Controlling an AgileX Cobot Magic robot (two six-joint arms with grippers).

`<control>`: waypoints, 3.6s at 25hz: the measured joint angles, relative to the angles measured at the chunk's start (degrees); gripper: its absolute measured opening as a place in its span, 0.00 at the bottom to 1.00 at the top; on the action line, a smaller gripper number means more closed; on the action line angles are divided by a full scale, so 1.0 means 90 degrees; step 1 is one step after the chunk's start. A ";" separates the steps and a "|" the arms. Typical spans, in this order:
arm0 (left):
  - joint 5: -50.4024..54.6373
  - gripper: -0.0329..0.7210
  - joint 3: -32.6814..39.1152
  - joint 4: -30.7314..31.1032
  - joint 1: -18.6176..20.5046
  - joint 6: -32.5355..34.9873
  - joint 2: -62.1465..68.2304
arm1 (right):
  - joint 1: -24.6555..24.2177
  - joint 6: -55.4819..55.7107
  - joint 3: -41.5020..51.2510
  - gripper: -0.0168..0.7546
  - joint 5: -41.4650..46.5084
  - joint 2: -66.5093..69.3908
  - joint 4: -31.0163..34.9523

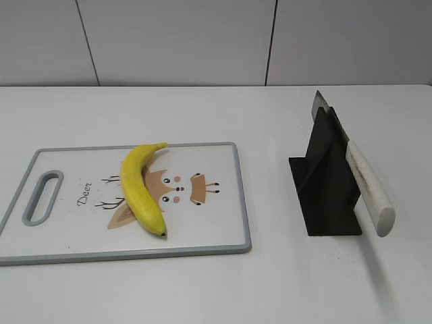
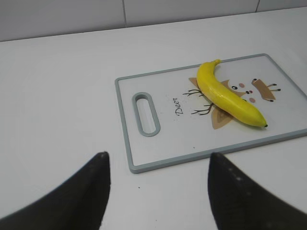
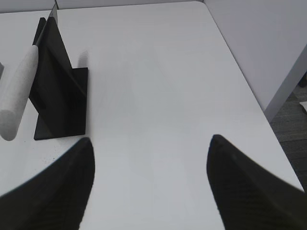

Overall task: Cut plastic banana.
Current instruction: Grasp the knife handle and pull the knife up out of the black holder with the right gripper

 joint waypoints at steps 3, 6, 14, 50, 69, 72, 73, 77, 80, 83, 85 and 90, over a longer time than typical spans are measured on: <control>0.0000 0.85 0.0000 0.0000 0.0000 0.0000 0.0000 | 0.0000 0.0000 0.0000 0.76 0.0000 0.0000 0.0000; 0.0000 0.84 0.0000 0.0000 0.0000 0.0000 0.0000 | 0.0000 0.0000 0.0000 0.76 0.0000 0.0000 0.0000; 0.0000 0.83 0.0000 0.0000 0.0000 0.0000 0.0000 | 0.0000 0.0000 0.0000 0.76 0.0000 0.0000 0.0006; 0.0002 0.83 0.0000 0.0011 0.0000 0.0000 0.0000 | 0.0012 0.0000 0.0000 0.76 0.0000 0.0000 0.0026; 0.0007 0.83 0.0000 0.0017 0.0000 0.0000 0.0000 | 0.0012 0.0000 -0.0369 0.76 0.0127 0.0840 0.0425; 0.0007 0.83 0.0000 0.0017 0.0000 0.0000 0.0000 | 0.0012 0.0000 -0.0601 0.76 0.0150 0.1083 0.0554; 0.0007 0.83 0.0000 0.0017 0.0000 0.0000 0.0000 | 0.0012 0.0000 -0.0687 0.76 0.0162 0.1106 0.0615; 0.0007 0.82 0.0000 0.0017 0.0000 0.0000 0.0000 | 0.0028 0.0000 -0.0836 0.76 0.0304 0.1118 0.0654; 0.0007 0.82 0.0000 0.0017 0.0000 0.0000 0.0000 | 0.0170 -0.0100 -0.0843 0.76 0.0425 0.1118 0.0654; 0.0007 0.82 0.0000 0.0017 0.0000 0.0000 0.0000 | 0.0380 -0.0141 -0.0843 0.76 0.0442 0.1194 0.0647; 0.0007 0.82 0.0000 0.0017 0.0000 0.0000 0.0000 | 0.0518 -0.0141 -0.0849 0.76 0.0513 0.1351 0.0564; 0.0007 0.82 0.0000 0.0017 0.0000 0.0000 0.0000 | 0.0590 -0.0141 -0.0980 0.76 0.1228 0.2124 0.0258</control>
